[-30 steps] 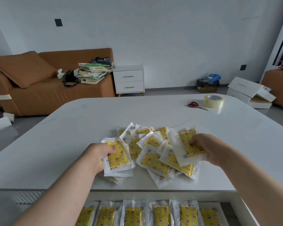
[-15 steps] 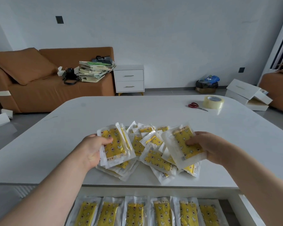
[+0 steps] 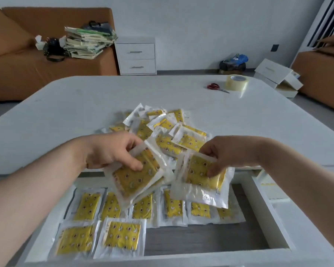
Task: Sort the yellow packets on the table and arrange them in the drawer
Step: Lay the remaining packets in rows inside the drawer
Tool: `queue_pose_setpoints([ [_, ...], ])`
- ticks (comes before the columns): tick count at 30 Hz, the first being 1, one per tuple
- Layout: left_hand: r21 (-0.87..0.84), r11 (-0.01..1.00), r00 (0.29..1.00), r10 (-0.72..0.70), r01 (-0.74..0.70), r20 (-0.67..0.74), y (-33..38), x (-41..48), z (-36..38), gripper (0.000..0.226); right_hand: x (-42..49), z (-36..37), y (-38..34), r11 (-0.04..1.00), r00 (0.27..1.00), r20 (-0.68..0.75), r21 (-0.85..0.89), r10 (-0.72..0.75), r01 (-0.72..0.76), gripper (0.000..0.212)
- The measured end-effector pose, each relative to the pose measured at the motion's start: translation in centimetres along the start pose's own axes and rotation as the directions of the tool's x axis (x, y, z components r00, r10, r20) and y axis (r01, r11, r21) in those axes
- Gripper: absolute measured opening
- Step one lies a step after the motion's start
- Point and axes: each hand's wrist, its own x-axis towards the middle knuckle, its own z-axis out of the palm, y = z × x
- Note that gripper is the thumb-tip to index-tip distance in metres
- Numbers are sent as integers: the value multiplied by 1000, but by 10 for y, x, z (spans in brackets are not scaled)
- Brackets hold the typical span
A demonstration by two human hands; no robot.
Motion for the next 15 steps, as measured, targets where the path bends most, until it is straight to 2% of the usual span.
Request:
queue_pose_setpoints([
  [3, 350, 933, 975, -150, 85, 162, -18, 17, 37, 23, 2, 19, 2, 990, 988, 140, -134, 67, -48, 17],
  [6, 639, 757, 957, -266, 135, 113, -45, 41, 57, 21, 12, 37, 16, 967, 973, 190, -239, 133, -85, 19],
  [10, 716, 664, 927, -368, 214, 65, -74, 67, 81, 22, 30, 67, 34, 900, 947, 241, -427, 212, -92, 42],
  [12, 738, 640, 915, -396, 213, 79, -81, 75, 98, 38, 36, 83, 39, 863, 931, 277, -500, 238, -71, 56],
  [15, 724, 653, 916, -394, 223, 73, -92, 82, 118, 53, 42, 104, 47, 863, 914, 313, -500, 258, -73, 63],
])
